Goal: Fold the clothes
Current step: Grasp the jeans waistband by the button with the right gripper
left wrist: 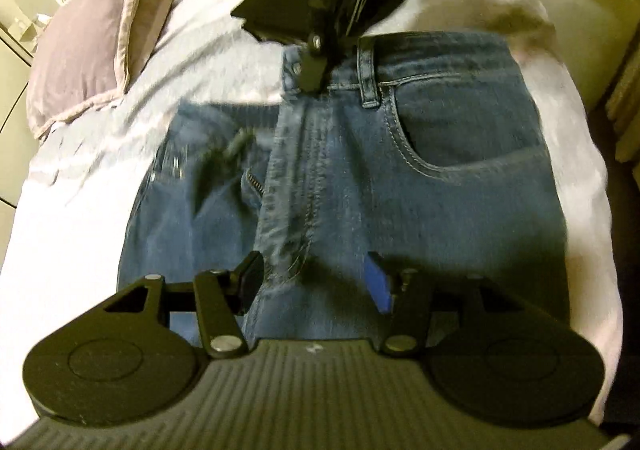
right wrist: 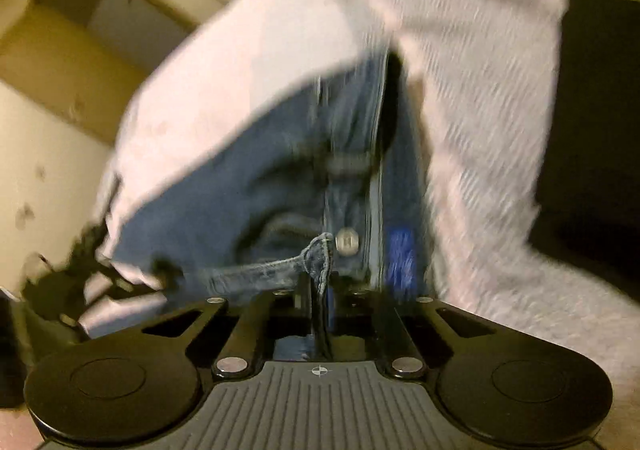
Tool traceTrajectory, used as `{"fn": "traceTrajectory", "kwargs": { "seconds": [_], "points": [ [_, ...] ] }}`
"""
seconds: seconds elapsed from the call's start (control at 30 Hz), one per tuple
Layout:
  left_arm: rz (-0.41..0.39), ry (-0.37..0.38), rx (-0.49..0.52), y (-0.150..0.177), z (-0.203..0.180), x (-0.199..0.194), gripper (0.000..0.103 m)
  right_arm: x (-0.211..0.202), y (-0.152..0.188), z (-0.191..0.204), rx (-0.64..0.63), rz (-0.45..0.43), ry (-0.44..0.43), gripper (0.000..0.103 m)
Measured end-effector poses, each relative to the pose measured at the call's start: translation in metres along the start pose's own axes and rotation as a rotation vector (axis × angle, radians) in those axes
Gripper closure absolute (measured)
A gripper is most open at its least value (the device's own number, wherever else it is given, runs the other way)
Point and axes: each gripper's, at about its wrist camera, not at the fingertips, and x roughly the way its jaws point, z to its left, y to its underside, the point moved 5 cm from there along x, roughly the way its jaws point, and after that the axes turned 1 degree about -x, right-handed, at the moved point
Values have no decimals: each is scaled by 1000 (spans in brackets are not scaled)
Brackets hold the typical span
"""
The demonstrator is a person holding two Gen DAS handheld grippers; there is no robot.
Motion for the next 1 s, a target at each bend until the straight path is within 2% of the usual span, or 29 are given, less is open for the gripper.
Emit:
{"fn": "traceTrajectory", "kwargs": {
  "seconds": [0.1,0.2,0.3,0.37,0.43,0.57,0.73,0.8,0.9,1.0],
  "points": [
    [12,6,-17,-11,2,19,51,-7,3,3,-40,34,-2,101],
    [72,29,-32,-6,1,40,52,5,9,2,-11,83,-56,100],
    [66,39,-27,1,2,42,52,1,0,-14,78,7,-122,86],
    [37,29,-34,1,4,36,56,1,-9,-32,170,-52,-145,69],
    [22,19,-55,2,7,31,56,14,-13,-48,227,-26,-115,63],
    [38,15,-83,9,7,29,56,57,-12,-58,259,149,-80,64],
    [49,28,-87,16,3,26,56,88,-13,-48,257,237,-107,63],
    [55,34,-78,18,0,26,56,93,-15,-46,235,242,-75,64],
    [48,39,-76,17,-3,24,56,91,-21,-51,282,187,-55,64],
    [38,42,-79,15,-4,25,56,96,-20,-53,282,194,-56,63]
  ]
}}
